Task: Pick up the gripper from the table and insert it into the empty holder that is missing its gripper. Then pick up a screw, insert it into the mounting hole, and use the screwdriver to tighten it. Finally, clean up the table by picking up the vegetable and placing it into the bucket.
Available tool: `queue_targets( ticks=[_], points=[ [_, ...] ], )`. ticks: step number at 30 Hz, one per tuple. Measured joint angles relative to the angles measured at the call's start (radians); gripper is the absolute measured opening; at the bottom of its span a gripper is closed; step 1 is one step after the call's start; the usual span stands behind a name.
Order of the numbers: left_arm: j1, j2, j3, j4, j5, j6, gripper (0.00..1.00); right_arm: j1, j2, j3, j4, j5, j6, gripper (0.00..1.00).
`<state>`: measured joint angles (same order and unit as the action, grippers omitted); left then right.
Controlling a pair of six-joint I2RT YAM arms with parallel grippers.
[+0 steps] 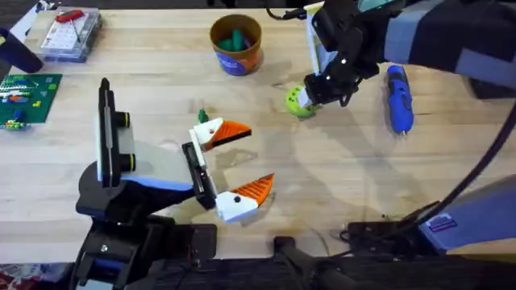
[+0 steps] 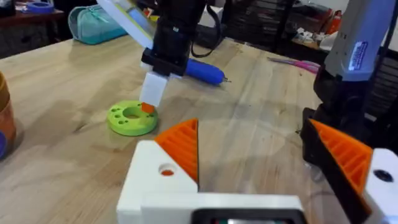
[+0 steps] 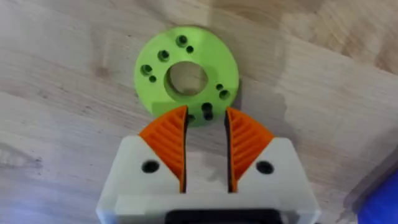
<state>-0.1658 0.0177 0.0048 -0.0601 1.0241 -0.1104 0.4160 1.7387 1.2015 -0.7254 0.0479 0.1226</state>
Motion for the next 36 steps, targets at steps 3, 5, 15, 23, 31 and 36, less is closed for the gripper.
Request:
queue_targets(
  ticks=[3, 5, 15, 23, 31, 36],
  points=[
    [0.0, 0.0, 0.0, 0.0, 0.0, 0.0, 0.99, 0.0, 0.004, 0.0, 0.0, 0.0, 0.0, 0.333],
    [0.0, 0.0, 0.0, 0.0, 0.0, 0.0, 0.99, 0.0, 0.005, 0.0, 0.0, 0.0, 0.0, 0.333],
    [0.0, 0.0, 0.0, 0.0, 0.0, 0.0, 0.99, 0.0, 0.006, 0.0, 0.0, 0.0, 0.001, 0.255],
    [0.0, 0.0, 0.0, 0.0, 0.0, 0.0, 0.99, 0.0, 0.006, 0.0, 0.0, 0.001, -0.003, 0.009],
    [0.0, 0.0, 0.0, 0.0, 0.0, 0.0, 0.99, 0.0, 0.006, 0.0, 0.0, 0.001, -0.003, 0.008],
    [0.0, 0.0, 0.0, 0.0, 0.0, 0.0, 0.99, 0.0, 0.006, 0.0, 0.001, 0.001, -0.003, 0.008]
  ],
)
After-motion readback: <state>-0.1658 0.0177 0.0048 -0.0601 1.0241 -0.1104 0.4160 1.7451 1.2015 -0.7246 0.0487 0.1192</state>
